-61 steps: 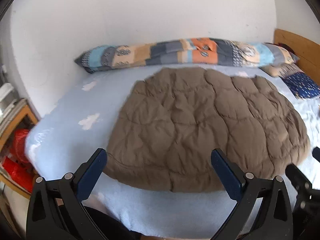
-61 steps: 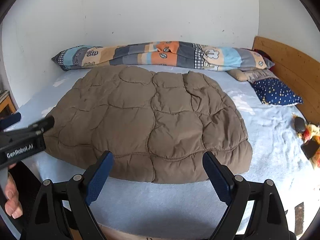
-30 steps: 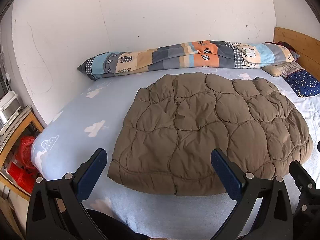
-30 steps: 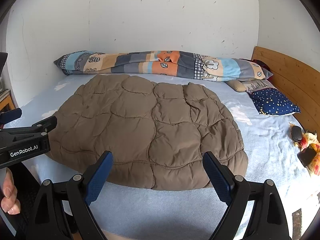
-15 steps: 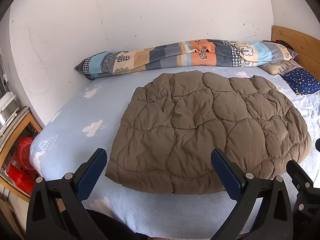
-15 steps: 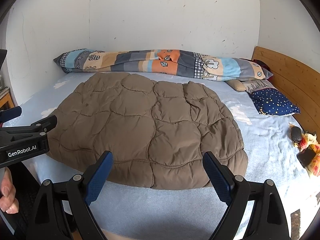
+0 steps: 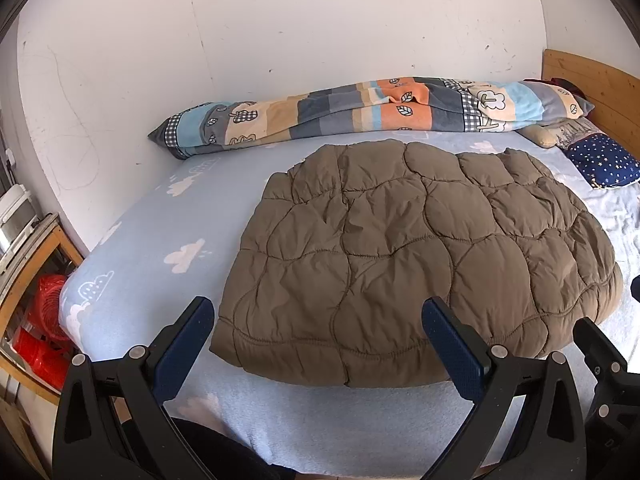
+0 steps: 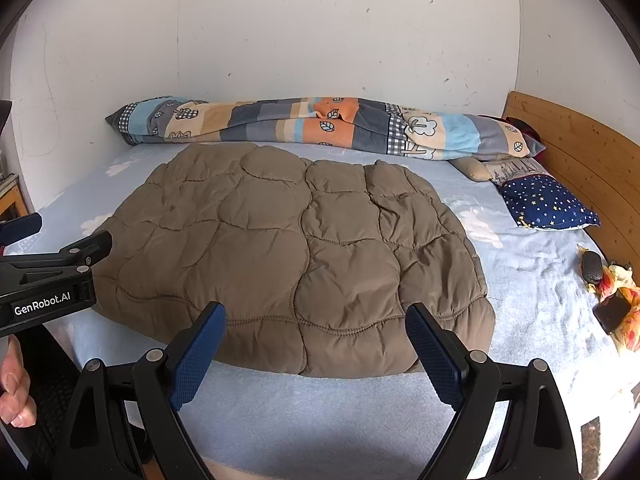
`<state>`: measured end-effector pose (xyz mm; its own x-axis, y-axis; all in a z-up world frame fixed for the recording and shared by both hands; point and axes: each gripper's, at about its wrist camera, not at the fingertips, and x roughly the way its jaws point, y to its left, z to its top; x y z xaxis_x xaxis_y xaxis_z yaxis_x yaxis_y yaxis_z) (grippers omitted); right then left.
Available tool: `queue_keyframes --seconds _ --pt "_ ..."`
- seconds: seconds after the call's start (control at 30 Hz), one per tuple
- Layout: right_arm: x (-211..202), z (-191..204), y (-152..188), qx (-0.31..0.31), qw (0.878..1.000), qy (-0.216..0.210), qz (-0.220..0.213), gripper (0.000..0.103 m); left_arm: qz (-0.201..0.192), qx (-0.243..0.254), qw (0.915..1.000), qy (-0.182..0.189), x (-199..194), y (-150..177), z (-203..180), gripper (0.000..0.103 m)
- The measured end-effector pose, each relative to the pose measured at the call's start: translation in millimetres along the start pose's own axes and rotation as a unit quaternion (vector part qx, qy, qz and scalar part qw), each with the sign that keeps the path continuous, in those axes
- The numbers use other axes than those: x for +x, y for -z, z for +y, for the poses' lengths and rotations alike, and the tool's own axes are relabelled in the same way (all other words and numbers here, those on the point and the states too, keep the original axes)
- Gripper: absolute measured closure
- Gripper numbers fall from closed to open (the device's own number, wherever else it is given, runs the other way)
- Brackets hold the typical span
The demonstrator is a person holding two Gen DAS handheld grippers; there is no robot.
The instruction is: Fold large clothes
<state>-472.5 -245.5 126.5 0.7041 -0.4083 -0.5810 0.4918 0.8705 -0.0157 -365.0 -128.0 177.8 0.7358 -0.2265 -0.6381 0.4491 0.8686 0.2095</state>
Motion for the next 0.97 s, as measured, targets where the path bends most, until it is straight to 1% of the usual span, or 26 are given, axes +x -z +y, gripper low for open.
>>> queue_keyframes --seconds 0.53,0.77,0.83,0.97 --pt "-0.9 -1.3 1.1 0.003 1.000 0.001 0.001 0.010 -0.003 0.007 1.0000 -0.006 -0.4 0.9 -0.4 0.000" --pt "-1.0 -2.0 1.2 0.003 1.000 0.003 0.002 0.010 0.005 0.005 1.0000 -0.005 3.0 0.2 3.6 0.000" --pt "-1.4 -2.5 0.9 0.005 1.000 0.002 0.002 0.010 0.008 0.008 0.9999 -0.009 4.2 0.3 4.1 0.000" --pt "-1.5 -2.3 0.2 0.007 1.000 0.003 0.001 0.010 0.006 0.003 0.9999 -0.010 3.6 1.9 6.4 0.000"
